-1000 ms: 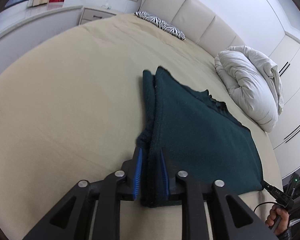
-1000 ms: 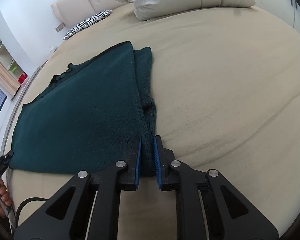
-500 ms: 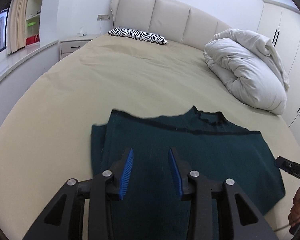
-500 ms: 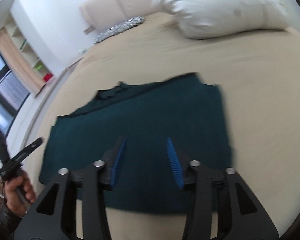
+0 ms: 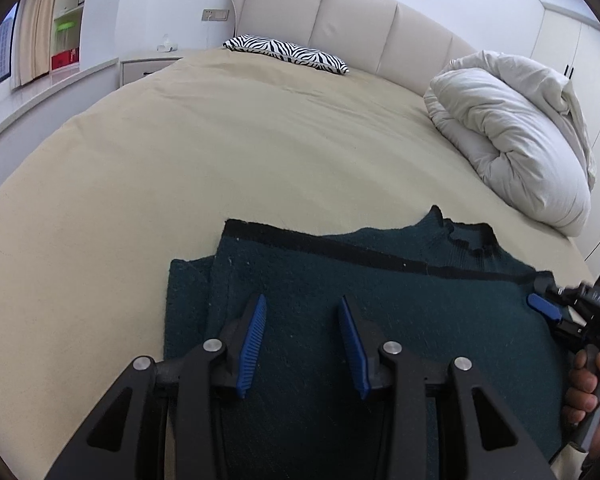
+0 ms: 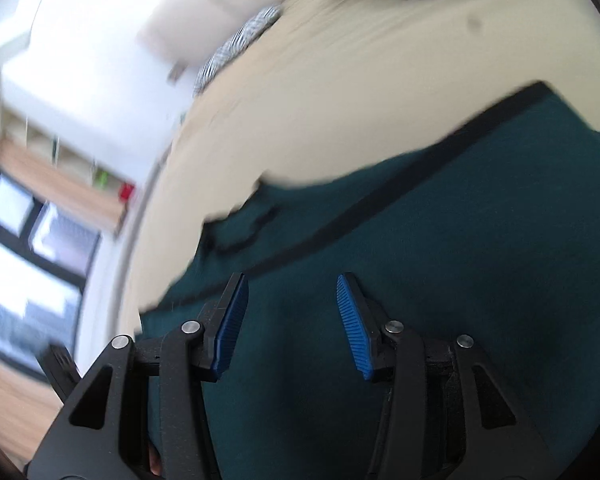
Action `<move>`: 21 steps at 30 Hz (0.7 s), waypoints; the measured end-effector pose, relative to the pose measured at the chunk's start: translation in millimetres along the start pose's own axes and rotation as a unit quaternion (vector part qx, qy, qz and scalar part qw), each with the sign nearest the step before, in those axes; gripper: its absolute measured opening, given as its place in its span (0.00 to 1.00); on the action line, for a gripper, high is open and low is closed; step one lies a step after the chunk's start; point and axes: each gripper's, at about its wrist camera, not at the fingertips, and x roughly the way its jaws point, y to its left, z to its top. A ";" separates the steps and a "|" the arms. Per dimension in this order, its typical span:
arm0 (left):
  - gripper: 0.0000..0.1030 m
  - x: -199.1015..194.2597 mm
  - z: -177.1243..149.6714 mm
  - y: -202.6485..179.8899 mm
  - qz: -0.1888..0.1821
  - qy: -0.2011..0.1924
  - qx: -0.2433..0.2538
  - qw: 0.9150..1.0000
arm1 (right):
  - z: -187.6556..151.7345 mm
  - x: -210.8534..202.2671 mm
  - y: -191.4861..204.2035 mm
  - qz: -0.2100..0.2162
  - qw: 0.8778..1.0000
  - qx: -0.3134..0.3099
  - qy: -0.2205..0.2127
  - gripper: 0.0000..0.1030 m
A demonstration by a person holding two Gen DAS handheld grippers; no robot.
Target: Fold small clothes
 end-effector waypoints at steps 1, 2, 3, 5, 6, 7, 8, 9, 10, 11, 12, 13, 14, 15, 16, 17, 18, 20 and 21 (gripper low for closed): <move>0.40 0.4 0.3 1.0 -0.003 -0.001 -0.004 1.000 | 5.2 -2.5 -9.9 -0.001 1.000 0.006 -0.007 0.22; 0.40 0.6 0.7 1.5 -0.008 -0.003 -0.005 1.000 | 8.3 -6.9 -23.8 0.011 1.000 0.018 -0.012 0.12; 0.40 1.3 0.7 2.0 -0.011 -0.002 -0.007 1.000 | 8.3 -12.3 -40.1 0.024 0.999 0.039 -0.017 0.08; 0.40 2.3 0.1 2.9 -0.017 -0.004 -0.010 1.000 | 10.3 -27.5 -64.6 0.037 0.995 0.077 -0.043 0.00; 0.40 3.1 0.2 3.5 -0.020 -0.004 -0.011 1.000 | 10.8 -37.5 -72.1 0.035 0.994 0.083 -0.063 0.00; 0.40 3.3 -0.1 4.5 -0.021 -0.004 -0.012 1.000 | 11.3 -44.5 -76.7 0.030 0.993 0.083 -0.077 0.00; 0.40 3.5 -0.1 4.9 -0.022 -0.004 -0.012 1.000 | 9.6 -53.2 -84.8 0.024 0.992 0.084 -0.094 0.00; 0.40 3.7 0.0 5.2 -0.023 -0.003 -0.012 1.000 | 8.9 -57.6 -90.6 0.021 0.990 0.091 -0.103 0.00; 0.40 3.3 0.1 5.5 -0.024 -0.002 -0.014 1.000 | 8.0 -62.2 -96.4 0.018 0.988 0.101 -0.111 0.00; 0.40 2.8 0.6 6.5 -0.026 -0.001 -0.017 1.000 | 8.0 -66.6 -99.0 0.012 0.987 0.105 -0.117 0.00; 0.40 1.4 1.2 6.7 -0.025 0.001 -0.018 1.000 | 7.7 -70.4 -97.5 -0.004 0.987 0.102 -0.121 0.00; 0.40 -3.5 1.3 4.5 -0.016 0.002 -0.016 1.000 | 7.2 -74.8 -92.3 -0.027 0.988 0.091 -0.123 0.03; 0.40 -11.9 0.5 -0.9 -0.002 0.000 -0.009 1.000 | 5.7 -81.7 -84.7 -0.051 0.988 0.073 -0.124 0.11; 0.40 -22.8 -2.3 -8.9 0.004 -0.003 0.002 1.000 | 3.0 -86.1 -75.0 -0.067 0.989 0.054 -0.123 0.17; 0.40 -36.1 -7.9 -17.5 -0.003 -0.007 0.010 1.000 | -0.9 -94.6 -66.7 -0.071 0.989 0.038 -0.122 0.32; 0.40 -47.6 -14.4 -24.2 -0.012 -0.011 0.015 1.000 | -10.9 -101.8 -50.4 -0.061 0.990 0.020 -0.123 0.42; 0.43 -60.1 -23.9 -35.0 -0.020 -0.012 0.024 0.999 | -18.5 -104.8 -37.7 -0.048 0.992 0.003 -0.119 0.43; 0.48 -75.8 -44.3 -57.4 -0.023 -0.006 0.059 0.998 | -41.1 -104.4 -3.1 -0.003 0.996 -0.042 -0.081 0.43; 0.49 -80.0 -55.8 -67.0 -0.016 -0.002 0.081 0.997 | -51.3 -102.2 8.0 0.016 0.997 -0.056 -0.060 0.43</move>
